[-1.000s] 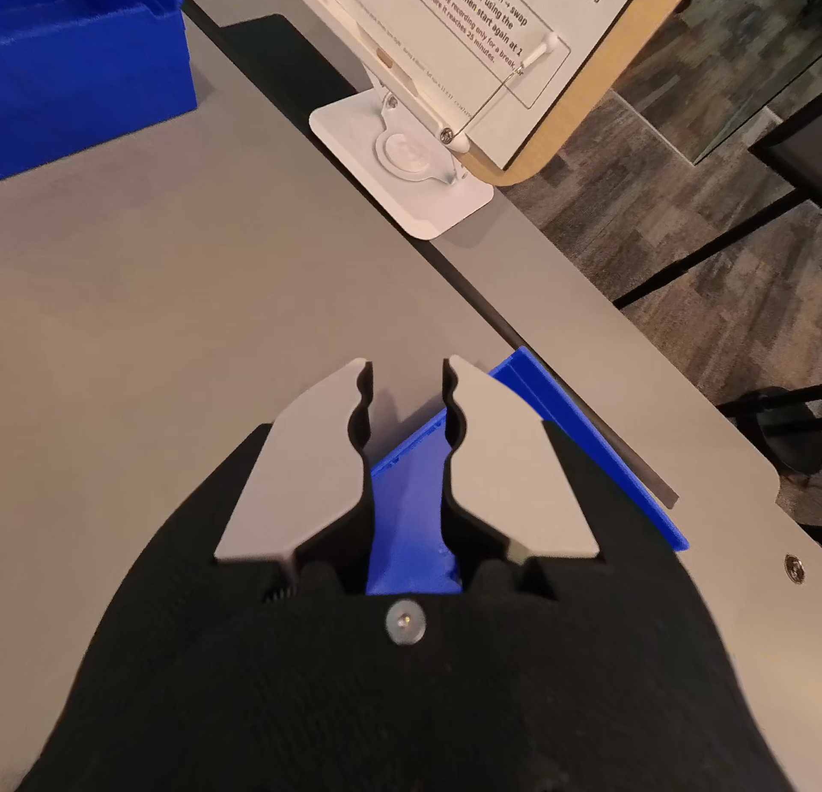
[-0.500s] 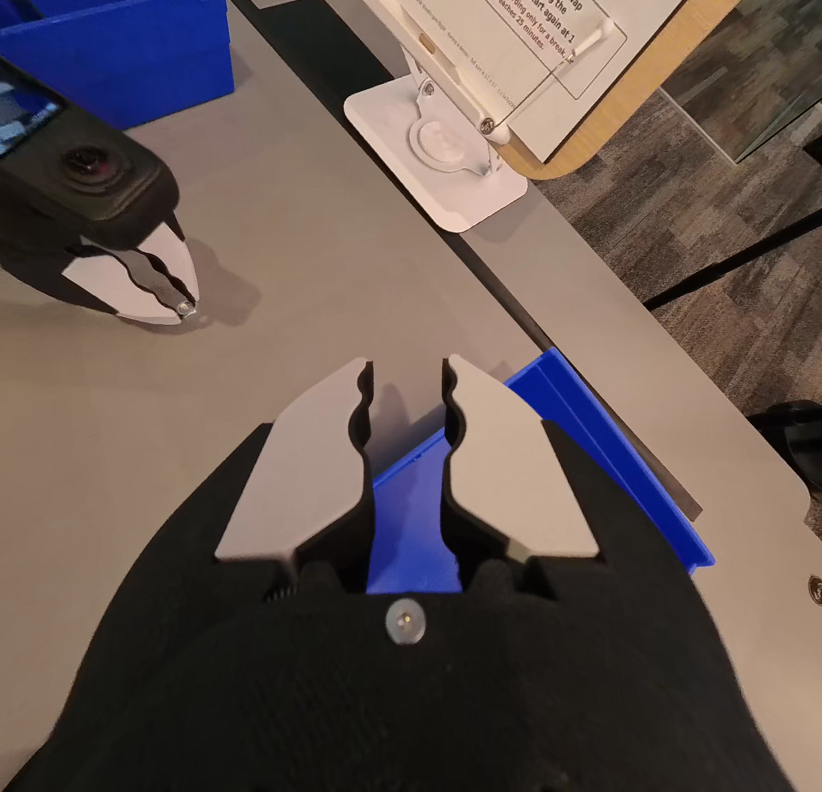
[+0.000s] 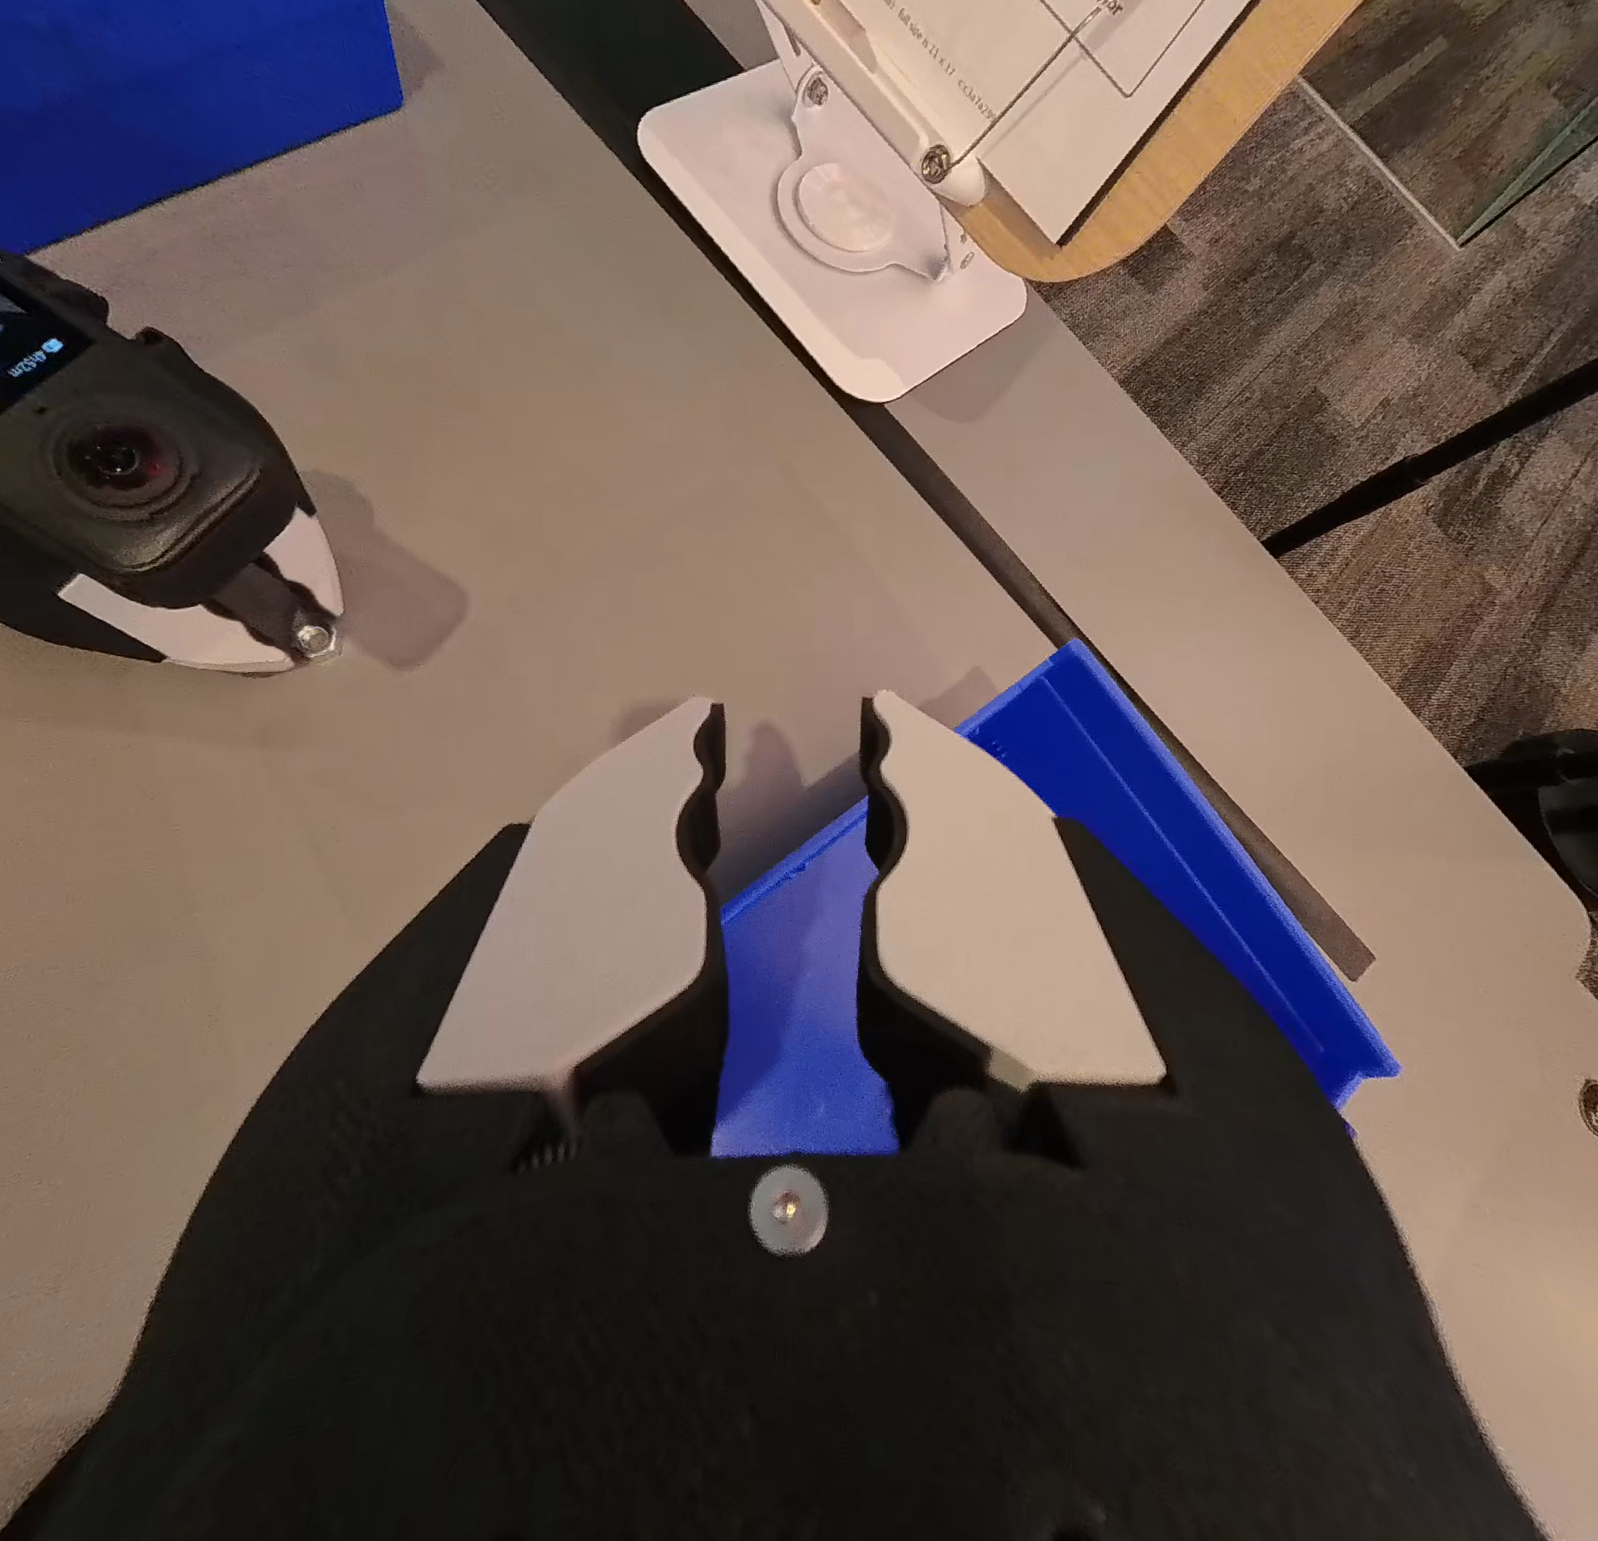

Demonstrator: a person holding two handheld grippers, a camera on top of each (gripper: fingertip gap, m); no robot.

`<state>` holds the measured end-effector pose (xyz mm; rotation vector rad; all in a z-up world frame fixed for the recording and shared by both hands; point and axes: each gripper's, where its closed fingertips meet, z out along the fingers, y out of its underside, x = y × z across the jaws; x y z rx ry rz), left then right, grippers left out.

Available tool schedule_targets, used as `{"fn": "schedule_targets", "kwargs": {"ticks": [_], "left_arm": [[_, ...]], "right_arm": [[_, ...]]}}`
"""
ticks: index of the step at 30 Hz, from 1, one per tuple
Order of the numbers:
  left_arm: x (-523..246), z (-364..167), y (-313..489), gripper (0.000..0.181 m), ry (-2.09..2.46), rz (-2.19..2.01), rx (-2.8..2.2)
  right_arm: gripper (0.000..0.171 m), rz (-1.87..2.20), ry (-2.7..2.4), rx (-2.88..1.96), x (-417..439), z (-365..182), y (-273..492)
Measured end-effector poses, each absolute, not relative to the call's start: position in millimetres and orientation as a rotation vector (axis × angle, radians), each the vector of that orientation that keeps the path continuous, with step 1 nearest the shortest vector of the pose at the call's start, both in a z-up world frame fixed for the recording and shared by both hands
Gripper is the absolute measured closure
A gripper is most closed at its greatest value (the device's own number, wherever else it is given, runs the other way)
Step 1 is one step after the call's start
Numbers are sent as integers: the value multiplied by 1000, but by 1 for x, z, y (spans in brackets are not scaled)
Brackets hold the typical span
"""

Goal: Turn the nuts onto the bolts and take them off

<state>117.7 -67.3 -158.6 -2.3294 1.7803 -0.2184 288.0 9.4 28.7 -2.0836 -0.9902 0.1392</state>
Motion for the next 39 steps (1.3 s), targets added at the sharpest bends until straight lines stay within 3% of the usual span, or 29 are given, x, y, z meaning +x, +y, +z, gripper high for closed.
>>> {"fn": "schedule_targets", "kwargs": {"ticks": [4,7,11,13,16,21,29,39], "left_arm": [[113,-140,-62,156,1738,-231,-2266],[98,-91,-59,156,1623,-365,-2208],[22,-17,-24,156,1475,-238,-2090],[-35,-4,9,158,1409,-75,-2090],[-106,-23,44,161,1374,-13,-2258],[-138,-74,81,159,1378,-111,-2407],[-136,-119,117,150,931,-59,-2612],[-139,-141,123,148,841,-2,-2705]], "right_arm": [[141,162,-998,-2075,288,29,6],[140,163,-972,-2072,295,31,6],[141,176,-920,-2043,298,38,10],[140,142,-919,-2039,299,38,14],[140,94,-955,-2060,295,30,18],[139,23,-1005,-2105,288,15,24],[139,-31,-991,-2176,294,-2,31],[139,-72,-1018,-2211,301,-12,33]]}}
